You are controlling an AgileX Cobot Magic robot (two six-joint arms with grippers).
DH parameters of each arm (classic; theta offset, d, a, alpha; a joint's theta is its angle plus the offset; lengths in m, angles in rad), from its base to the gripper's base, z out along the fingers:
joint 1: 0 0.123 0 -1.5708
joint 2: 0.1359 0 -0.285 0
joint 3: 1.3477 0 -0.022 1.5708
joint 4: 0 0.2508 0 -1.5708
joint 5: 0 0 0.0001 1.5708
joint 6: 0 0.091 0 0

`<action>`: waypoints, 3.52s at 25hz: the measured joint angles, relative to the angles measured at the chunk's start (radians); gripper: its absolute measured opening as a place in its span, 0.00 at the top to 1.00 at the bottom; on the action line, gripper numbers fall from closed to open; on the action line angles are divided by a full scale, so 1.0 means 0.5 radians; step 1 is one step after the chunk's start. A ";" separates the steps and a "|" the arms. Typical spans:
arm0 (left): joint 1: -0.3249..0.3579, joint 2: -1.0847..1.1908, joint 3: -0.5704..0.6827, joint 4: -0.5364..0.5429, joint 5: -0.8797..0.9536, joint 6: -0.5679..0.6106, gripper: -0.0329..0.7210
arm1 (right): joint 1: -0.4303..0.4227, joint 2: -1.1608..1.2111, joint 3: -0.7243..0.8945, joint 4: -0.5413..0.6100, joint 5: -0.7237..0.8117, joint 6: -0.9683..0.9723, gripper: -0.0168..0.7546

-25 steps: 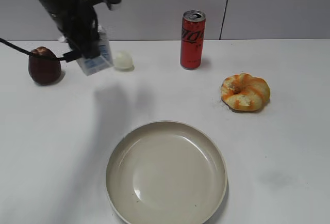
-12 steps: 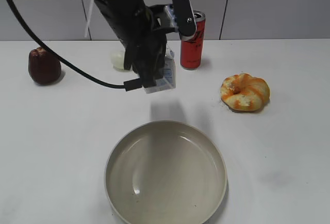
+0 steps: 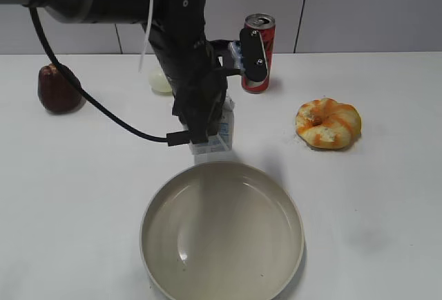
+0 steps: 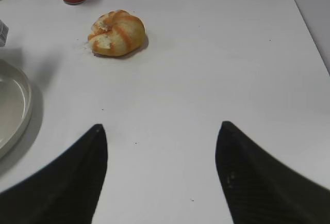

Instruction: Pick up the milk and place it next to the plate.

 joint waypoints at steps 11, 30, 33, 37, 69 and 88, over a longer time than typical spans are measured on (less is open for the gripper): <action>-0.016 0.056 0.000 -0.134 0.077 0.234 0.57 | 0.000 0.000 0.000 0.000 0.000 0.000 0.33; 0.354 -0.307 -0.005 -0.018 0.169 -0.344 0.17 | 0.000 0.000 0.000 0.000 0.000 0.000 0.33; 0.550 -0.375 -0.008 0.057 0.277 -0.745 0.17 | 0.000 0.000 0.000 0.000 0.000 0.000 0.33; 0.831 -0.487 0.095 0.076 0.438 -1.171 0.17 | 0.000 0.000 0.000 0.000 0.000 0.000 0.33; 1.429 -3.466 2.225 -0.342 0.425 -1.345 0.21 | 0.000 0.000 0.000 0.000 0.000 0.000 0.33; 1.429 -4.093 2.234 -0.344 0.425 -1.345 0.25 | 0.000 0.000 0.000 0.002 0.000 0.000 0.33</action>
